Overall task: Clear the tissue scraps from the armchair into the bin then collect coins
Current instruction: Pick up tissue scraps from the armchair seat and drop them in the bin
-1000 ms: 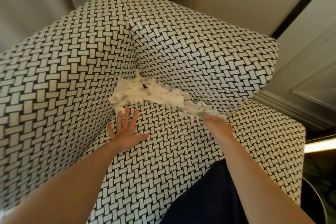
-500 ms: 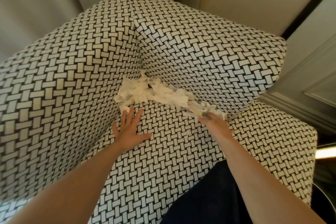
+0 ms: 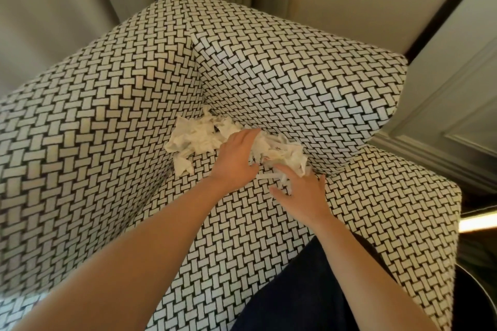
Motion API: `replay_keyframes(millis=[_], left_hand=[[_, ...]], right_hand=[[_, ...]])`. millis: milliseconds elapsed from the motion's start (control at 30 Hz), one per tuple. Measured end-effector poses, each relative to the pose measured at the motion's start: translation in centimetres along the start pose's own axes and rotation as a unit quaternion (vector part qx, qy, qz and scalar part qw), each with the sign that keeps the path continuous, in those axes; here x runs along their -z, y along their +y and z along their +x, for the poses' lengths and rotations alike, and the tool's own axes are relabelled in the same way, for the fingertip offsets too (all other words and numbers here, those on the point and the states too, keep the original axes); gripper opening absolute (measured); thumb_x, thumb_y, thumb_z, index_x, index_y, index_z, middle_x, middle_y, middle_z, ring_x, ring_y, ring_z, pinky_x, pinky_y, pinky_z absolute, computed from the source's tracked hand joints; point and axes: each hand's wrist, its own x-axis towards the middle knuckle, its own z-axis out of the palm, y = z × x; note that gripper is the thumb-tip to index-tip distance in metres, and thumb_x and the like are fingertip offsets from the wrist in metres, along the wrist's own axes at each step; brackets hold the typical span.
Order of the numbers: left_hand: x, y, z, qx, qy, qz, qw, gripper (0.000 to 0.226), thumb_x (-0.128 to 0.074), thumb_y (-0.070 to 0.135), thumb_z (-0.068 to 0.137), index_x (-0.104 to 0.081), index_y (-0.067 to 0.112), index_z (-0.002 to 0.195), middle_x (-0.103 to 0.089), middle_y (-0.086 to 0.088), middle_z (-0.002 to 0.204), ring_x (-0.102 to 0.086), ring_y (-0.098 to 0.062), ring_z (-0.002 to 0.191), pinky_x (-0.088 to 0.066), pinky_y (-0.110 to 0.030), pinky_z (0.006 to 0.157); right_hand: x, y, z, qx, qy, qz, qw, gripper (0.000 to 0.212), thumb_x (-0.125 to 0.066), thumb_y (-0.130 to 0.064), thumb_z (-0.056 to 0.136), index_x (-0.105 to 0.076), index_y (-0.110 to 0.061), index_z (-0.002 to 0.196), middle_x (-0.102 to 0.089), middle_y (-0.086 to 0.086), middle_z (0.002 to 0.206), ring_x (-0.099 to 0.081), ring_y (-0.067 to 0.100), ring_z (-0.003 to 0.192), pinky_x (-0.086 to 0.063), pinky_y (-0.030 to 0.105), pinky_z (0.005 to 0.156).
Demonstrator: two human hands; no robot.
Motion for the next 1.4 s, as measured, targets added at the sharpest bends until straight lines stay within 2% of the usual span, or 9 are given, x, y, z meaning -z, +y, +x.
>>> replay_keyframes(millis=[67, 133, 233, 433, 567, 700, 933, 1167, 1400], left_hand=[[-0.1, 0.8, 1.8, -0.016, -0.057, 0.043, 0.997, 0.08, -0.063, 0.022, 0.081, -0.019, 0.018, 0.148, -0.026, -0.004, 0.152, -0.02, -0.021, 0.14, -0.022, -0.043, 0.112], [-0.5, 1.2, 3.2, -0.023, -0.109, 0.104, 0.988, 0.081, -0.062, 0.028, 0.083, -0.016, 0.016, 0.149, -0.024, -0.006, 0.153, -0.019, -0.023, 0.141, -0.021, -0.043, 0.112], [-1.3, 1.3, 4.3, -0.023, -0.154, 0.169, 0.973, 0.076, -0.059, 0.032, 0.086, -0.018, 0.013, 0.147, -0.025, -0.006, 0.153, -0.019, -0.023, 0.141, -0.02, -0.045, 0.112], [-2.5, 1.2, 4.8, -0.021, -0.154, 0.242, 0.958, 0.056, -0.056, 0.034, 0.089, -0.039, 0.014, 0.139, -0.032, -0.007, 0.145, -0.027, -0.026, 0.134, -0.027, -0.042, 0.109], [-3.2, 1.0, 5.1, -0.025, -0.136, 0.242, 0.96, 0.052, -0.059, 0.032, 0.087, -0.047, 0.014, 0.135, -0.031, -0.006, 0.146, -0.026, -0.026, 0.134, -0.029, -0.04, 0.108], [-2.8, 0.9, 5.8, -0.01, -0.149, 0.224, 0.963, 0.052, -0.062, 0.032, 0.085, -0.045, 0.012, 0.131, -0.049, -0.007, 0.133, -0.034, -0.026, 0.127, -0.036, -0.04, 0.099], [-3.2, 1.2, 6.6, 0.0, -0.127, 0.238, 0.963, 0.047, -0.057, 0.016, 0.086, -0.043, 0.011, 0.131, -0.055, -0.01, 0.126, -0.039, -0.028, 0.121, -0.04, -0.038, 0.09], [-3.5, 0.6, 6.5, -0.01, -0.126, 0.236, 0.964, 0.027, -0.055, 0.014, 0.089, -0.062, 0.012, 0.115, -0.055, -0.005, 0.126, -0.038, -0.027, 0.12, -0.038, -0.036, 0.092], [-3.1, 0.4, 6.4, -0.014, -0.127, 0.227, 0.965, 0.033, -0.053, 0.003, 0.086, -0.06, 0.01, 0.118, -0.053, -0.007, 0.127, -0.038, -0.028, 0.119, -0.039, -0.036, 0.09]], right_hand=[[0.9, 0.1, -0.6, 0.008, 0.005, 0.064, 0.998, 0.048, -0.049, -0.054, 0.088, -0.03, -0.054, 0.133, -0.049, -0.001, 0.137, -0.036, 0.025, 0.131, -0.007, 0.058, 0.112], [2.1, 0.0, -1.5, -0.005, 0.054, 0.233, 0.971, 0.038, -0.05, -0.052, 0.089, -0.035, -0.049, 0.123, -0.06, -0.002, 0.117, -0.055, 0.014, 0.094, -0.046, 0.043, 0.094], [3.1, 0.3, -1.4, -0.126, 0.137, 0.448, 0.874, 0.03, -0.048, -0.036, 0.096, -0.039, -0.023, 0.122, -0.059, -0.001, 0.099, -0.055, 0.006, 0.073, -0.046, 0.019, 0.057], [2.1, 1.5, 2.1, -0.355, 0.047, 0.543, 0.759, 0.038, -0.052, -0.028, 0.094, -0.05, -0.008, 0.126, -0.055, 0.011, 0.123, -0.052, 0.025, 0.107, -0.043, 0.037, 0.092], [1.5, 1.2, 3.2, -0.306, 0.002, 0.37, 0.877, 0.031, -0.047, -0.024, 0.096, -0.055, -0.002, 0.117, -0.056, 0.011, 0.101, -0.05, 0.027, 0.105, -0.037, 0.033, 0.099], [0.2, 1.0, 4.1, -0.275, -0.006, 0.216, 0.937, 0.021, -0.044, -0.035, 0.094, -0.057, -0.022, 0.105, -0.057, 0.002, 0.123, -0.036, 0.024, 0.124, -0.025, 0.036, 0.105], [-0.9, 1.5, 5.2, -0.227, -0.013, 0.152, 0.962, 0.046, -0.048, -0.049, 0.091, -0.047, -0.03, 0.133, -0.04, -0.005, 0.145, -0.016, 0.025, 0.14, -0.013, 0.042, 0.112], [-0.3, 1.3, 5.3, -0.217, -0.051, 0.24, 0.945, 0.054, -0.059, -0.022, 0.084, -0.043, -0.028, 0.134, -0.041, 0.0, 0.142, -0.024, 0.022, 0.137, -0.014, 0.04, 0.115], [-0.2, 1.2, 4.9, -0.174, -0.095, 0.311, 0.929, 0.08, -0.058, -0.025, 0.053, -0.046, -0.035, 0.132, -0.054, -0.007, 0.129, -0.042, 0.018, 0.128, -0.027, 0.047, 0.112]])
